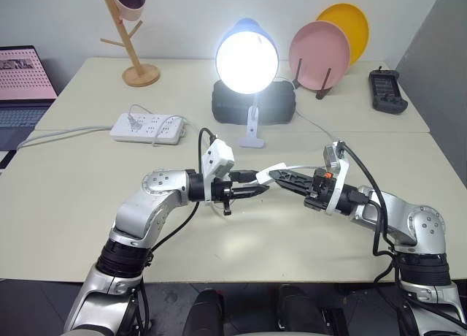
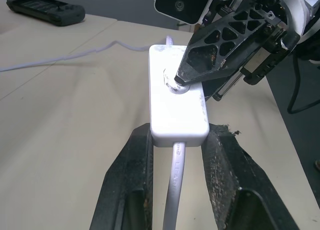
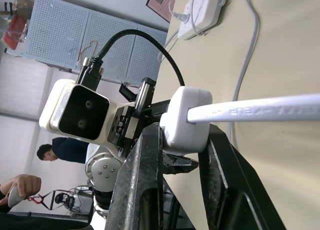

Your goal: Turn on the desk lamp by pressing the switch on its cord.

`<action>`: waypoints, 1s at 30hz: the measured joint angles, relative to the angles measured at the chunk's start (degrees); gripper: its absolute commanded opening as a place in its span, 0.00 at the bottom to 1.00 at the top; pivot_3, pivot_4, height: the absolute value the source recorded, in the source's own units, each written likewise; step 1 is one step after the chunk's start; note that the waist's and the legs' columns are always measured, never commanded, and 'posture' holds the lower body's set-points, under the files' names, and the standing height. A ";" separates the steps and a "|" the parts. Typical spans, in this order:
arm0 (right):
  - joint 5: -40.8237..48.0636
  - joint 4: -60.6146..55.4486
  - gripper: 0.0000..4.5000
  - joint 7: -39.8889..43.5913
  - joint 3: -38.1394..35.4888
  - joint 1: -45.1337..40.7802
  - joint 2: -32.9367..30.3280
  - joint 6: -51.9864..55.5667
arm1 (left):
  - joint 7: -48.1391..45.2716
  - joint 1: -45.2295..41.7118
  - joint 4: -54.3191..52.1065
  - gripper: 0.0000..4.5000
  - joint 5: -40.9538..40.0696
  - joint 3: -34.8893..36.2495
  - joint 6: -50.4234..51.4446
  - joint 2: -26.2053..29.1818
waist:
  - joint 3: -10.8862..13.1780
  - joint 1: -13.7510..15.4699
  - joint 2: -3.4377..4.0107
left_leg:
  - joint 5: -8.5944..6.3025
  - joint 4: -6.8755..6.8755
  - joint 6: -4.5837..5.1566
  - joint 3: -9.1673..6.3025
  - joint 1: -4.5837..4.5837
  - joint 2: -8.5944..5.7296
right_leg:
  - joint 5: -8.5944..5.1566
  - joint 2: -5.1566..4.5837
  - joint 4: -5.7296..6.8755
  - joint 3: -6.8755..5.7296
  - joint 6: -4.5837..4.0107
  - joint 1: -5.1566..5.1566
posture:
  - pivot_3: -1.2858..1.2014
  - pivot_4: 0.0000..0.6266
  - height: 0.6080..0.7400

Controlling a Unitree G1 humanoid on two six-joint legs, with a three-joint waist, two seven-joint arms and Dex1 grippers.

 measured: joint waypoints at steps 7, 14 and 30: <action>0.05 -0.26 0.13 -0.12 1.39 -0.24 -1.42 -0.74 | 0.01 0.04 0.10 0.23 0.61 -0.32 0.01 0.01 | 0.00 0.01 0.00 | 0.00 -0.01 0.00 0.02 -0.01 0.00 | 0.00 0.00 -0.02 0.03 0.01 -0.01 | 0.52 0.24 1.00; 0.03 -0.65 0.54 0.10 2.59 -0.23 -2.54 -1.04 | -0.02 0.04 0.09 0.23 0.62 -0.40 0.00 0.01 | 0.00 0.01 0.00 | 0.00 -0.03 0.00 0.03 -0.02 0.00 | -0.01 0.01 -0.05 0.05 0.01 -0.02 | 0.52 0.24 1.00; -4.59 -9.66 1.00 17.24 -0.21 7.06 -20.78 5.82 | -1.02 -0.46 2.71 0.23 0.86 -0.21 -0.59 1.99 | 0.02 0.06 -0.03 | -0.01 -0.05 0.01 0.11 -0.09 -0.01 | 0.01 0.02 -0.30 0.15 0.12 -0.03 | 0.52 0.24 1.00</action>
